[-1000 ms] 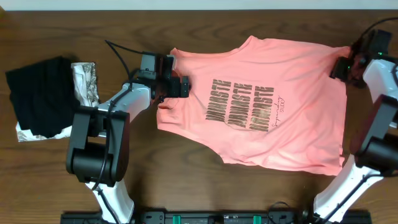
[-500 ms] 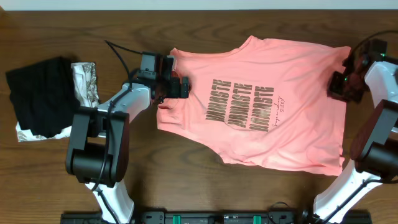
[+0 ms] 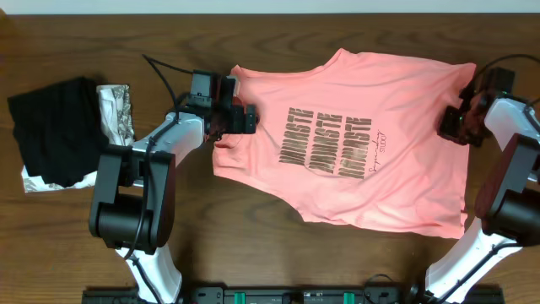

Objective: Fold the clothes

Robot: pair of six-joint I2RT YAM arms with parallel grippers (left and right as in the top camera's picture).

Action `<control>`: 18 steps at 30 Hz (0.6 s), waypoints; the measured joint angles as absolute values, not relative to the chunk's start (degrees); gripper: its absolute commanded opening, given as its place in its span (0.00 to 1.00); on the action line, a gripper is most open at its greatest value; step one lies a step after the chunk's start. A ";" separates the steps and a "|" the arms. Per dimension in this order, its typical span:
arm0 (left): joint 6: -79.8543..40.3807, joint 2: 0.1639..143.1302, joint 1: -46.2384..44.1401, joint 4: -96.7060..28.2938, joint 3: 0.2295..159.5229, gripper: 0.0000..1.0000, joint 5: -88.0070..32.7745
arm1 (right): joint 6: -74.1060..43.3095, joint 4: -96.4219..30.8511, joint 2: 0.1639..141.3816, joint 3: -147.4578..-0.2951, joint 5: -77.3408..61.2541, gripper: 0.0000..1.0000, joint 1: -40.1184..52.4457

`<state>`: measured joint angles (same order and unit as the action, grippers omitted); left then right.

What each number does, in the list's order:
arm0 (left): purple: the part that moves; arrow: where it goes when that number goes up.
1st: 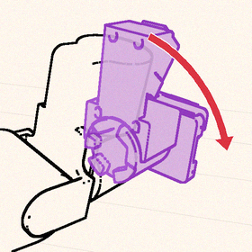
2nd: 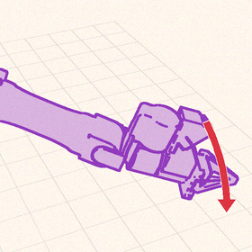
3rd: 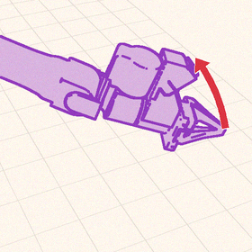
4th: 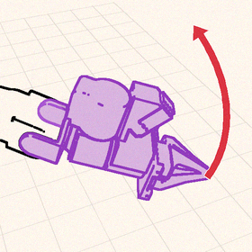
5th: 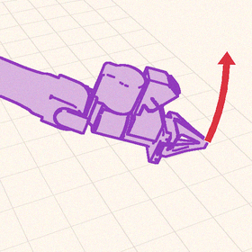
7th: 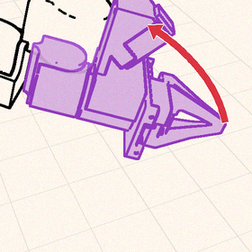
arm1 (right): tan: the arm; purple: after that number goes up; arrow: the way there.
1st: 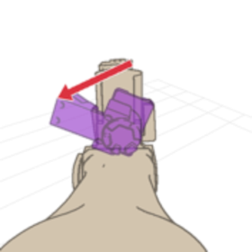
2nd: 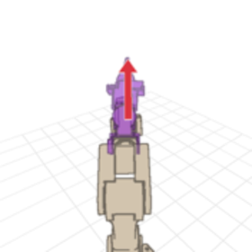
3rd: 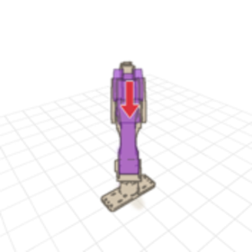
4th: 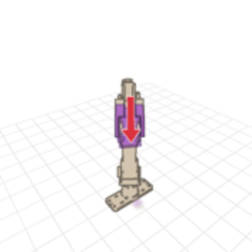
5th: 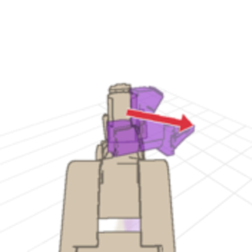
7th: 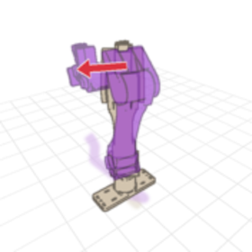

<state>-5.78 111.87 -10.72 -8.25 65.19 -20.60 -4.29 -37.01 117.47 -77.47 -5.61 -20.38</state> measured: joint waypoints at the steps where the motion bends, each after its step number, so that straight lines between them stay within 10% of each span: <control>1: -5.78 111.87 -10.72 -8.27 65.19 0.98 -20.60 | -4.32 -36.51 117.47 -77.41 -5.61 0.10 -20.38; 18: -5.80 111.90 -10.72 -2.74 65.21 0.98 -20.58 | -8.14 -10.63 123.68 -78.39 -8.67 0.25 -20.38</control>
<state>-5.80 111.90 -10.72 -2.74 65.21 -20.58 -8.14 -10.63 123.68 -78.39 -8.67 -20.38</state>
